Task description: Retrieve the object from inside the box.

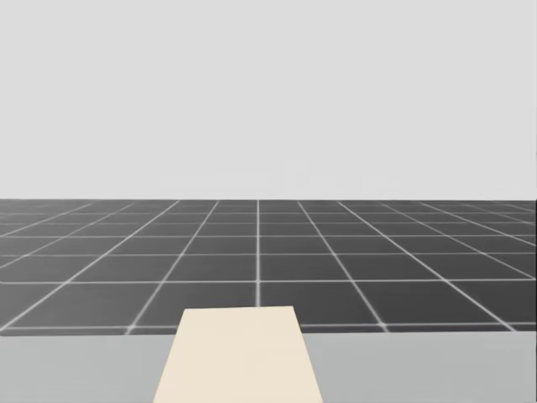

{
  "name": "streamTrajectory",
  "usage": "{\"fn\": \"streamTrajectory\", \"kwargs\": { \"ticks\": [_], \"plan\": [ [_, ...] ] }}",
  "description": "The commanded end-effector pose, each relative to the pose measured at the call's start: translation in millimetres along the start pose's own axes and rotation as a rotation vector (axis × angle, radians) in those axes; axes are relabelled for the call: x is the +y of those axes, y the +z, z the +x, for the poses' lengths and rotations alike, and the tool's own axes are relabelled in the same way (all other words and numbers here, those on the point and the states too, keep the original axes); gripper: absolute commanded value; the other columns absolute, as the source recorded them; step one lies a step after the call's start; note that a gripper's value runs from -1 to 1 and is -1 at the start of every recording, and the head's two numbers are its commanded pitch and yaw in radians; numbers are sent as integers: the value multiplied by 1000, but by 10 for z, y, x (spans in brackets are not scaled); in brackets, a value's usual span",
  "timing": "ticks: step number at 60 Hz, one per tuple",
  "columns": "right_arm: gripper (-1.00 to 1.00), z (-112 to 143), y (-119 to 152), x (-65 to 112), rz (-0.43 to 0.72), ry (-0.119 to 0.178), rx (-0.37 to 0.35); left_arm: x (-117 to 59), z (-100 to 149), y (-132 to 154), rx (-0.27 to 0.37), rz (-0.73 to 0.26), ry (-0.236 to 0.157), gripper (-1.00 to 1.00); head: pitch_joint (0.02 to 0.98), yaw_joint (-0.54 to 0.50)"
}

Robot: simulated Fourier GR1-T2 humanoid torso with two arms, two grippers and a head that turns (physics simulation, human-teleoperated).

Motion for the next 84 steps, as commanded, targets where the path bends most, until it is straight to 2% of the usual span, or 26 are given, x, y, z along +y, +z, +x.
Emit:
{"fn": "streamTrajectory", "kwargs": {
  "ticks": [1, 6, 13, 15, 16, 29, 38, 47, 53, 57, 66, 69, 73, 77, 84],
  "plan": [
    [1000, 27, 92, -128, -125, -3, -66, -5, -13, -9, 3, -1, -8, -1000, 143, -31],
    [1000, 67, 275, -162, -153, 2, -85, -2, -16, -13, 4, 1, -10, -1000, 141, -32],
    [1000, 104, 617, -237, -221, 48, -102, 17, -14, -5, 1, 8, -7, -1000, 138, -34],
    [1000, 113, 703, -254, -230, 50, -107, 27, -13, 0, -3, 12, -3, -1000, 136, -34],
    [1000, 123, 789, -279, -251, 68, -110, 35, -12, 5, -4, 14, -2, -1000, 135, -33],
    [1000, 248, 1360, -418, -349, 117, -149, 54, -11, 10, -5, 19, -2, -1000, 131, -32],
    [1000, 297, 1654, -508, -419, 113, -174, 59, -8, 10, -6, 22, -1, -1000, 129, -33],
    [1000, 385, 1931, -695, -498, 116, -194, 74, -6, 23, -6, 27, 3, -1000, 124, -32],
    [1000, 500, 2050, -824, -546, 122, -208, 88, -2, 37, -10, 33, 6, -1000, 119, -31],
    [1000, 586, 2092, -889, -568, 136, -222, 96, -1, 42, -12, 36, 8, -1000, 117, -31],
    [1000, 1029, 2163, -1085, -645, 168, -306, 113, -3, 54, -14, 42, 8, -1000, 115, -30],
    [1000, 1228, 2176, -1158, -669, 195, -330, 124, -4, 59, -15, 47, 8, -1000, 115, -31],
    [1000, 1426, 2182, -1217, -690, 215, -355, 134, -5, 67, -17, 50, 9, -1000, 116, -31],
    [1000, 1676, 2196, -1278, -725, 251, -393, 140, -4, 69, -18, 54, 10, -1000, 118, -30],
    [1000, 2114, 2286, -1312, -802, 300, -496, 149, -4, 74, -20, 57, 10, -1000, 121, -29]
  ]
}}
